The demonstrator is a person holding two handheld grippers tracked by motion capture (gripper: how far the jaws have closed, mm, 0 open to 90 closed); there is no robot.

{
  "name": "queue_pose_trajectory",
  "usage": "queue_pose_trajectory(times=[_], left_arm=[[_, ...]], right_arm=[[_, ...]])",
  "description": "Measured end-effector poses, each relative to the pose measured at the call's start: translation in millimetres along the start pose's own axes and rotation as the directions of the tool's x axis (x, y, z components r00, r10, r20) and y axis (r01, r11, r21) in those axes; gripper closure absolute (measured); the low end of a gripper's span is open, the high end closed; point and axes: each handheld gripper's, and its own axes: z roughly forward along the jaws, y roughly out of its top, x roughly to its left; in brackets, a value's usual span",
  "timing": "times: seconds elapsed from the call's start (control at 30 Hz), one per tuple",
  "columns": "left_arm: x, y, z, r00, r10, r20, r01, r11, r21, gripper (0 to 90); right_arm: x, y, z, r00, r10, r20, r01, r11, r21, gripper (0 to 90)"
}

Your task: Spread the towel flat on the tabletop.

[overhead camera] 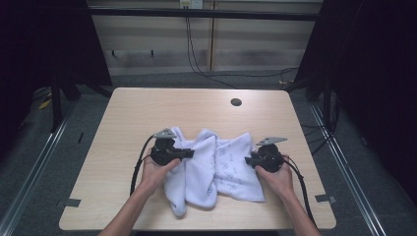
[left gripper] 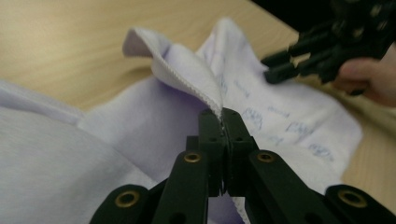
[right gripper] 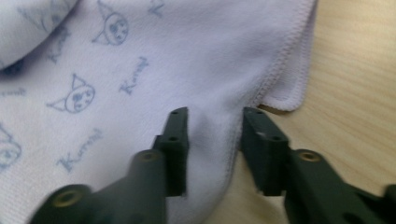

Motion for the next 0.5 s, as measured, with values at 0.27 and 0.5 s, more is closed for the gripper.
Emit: queue_pose_trajectory(times=[0.27,0.5], left_arm=[[18.9,31.1,-78.3,0.9975,-0.064,-0.031,0.054,0.9690,-0.241,88.6],[33.8,48.0,-158.4,0.9843,-0.110,-0.138,0.040,0.9007,-0.433,88.6]], right_arm=[[-11.2,29.0,-34.8,0.9948,0.042,-0.093,-0.055,0.988,-0.143,87.8],[-31.3,89.8,-95.1,0.9986,0.036,-0.040,-0.046,0.956,-0.288,87.9]])
